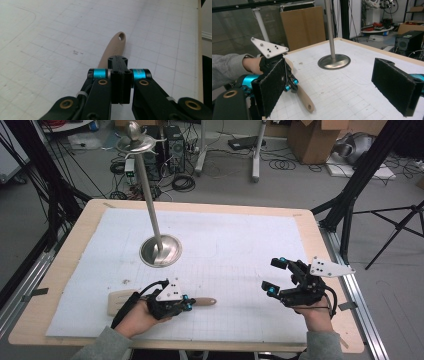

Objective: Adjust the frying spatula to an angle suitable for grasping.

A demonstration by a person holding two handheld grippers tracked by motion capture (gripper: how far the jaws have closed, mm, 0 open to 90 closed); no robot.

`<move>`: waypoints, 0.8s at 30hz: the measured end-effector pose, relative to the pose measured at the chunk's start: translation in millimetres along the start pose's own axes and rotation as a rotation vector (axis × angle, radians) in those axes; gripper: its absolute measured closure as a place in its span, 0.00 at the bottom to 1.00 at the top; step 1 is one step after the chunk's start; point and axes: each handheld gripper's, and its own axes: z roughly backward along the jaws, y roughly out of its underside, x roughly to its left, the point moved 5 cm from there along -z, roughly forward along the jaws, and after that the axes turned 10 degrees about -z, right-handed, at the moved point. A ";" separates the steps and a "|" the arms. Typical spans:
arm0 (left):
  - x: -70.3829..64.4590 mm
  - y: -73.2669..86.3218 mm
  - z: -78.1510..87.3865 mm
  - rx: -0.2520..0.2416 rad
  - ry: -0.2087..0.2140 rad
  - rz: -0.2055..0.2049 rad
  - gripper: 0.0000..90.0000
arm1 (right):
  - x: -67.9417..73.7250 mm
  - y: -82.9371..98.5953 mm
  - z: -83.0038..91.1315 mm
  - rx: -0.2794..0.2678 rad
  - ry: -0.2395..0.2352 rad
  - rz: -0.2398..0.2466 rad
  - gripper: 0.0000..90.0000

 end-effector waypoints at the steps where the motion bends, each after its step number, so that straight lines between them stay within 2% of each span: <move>1: -0.9 -0.5 -2.3 -0.001 0.002 0.002 1.00 | 0.1 0.0 0.1 0.000 -0.001 0.000 0.13; 4: -3.3 -2.9 -11.2 0.006 0.013 0.003 1.00 | -0.9 -0.6 0.4 -0.008 -0.001 0.007 0.13; 13: -8.8 -12.9 -35.5 0.048 0.034 -0.041 1.00 | -0.9 -1.0 2.4 -0.013 -0.004 -0.001 0.13; 18: -6.8 -14.0 -43.2 0.070 0.030 -0.053 1.00 | -1.0 -1.3 3.6 -0.017 -0.004 -0.006 0.13; 24: 0.0 -15.4 -46.2 0.092 0.004 -0.067 1.00 | -1.4 -0.9 3.9 -0.019 -0.004 -0.006 0.13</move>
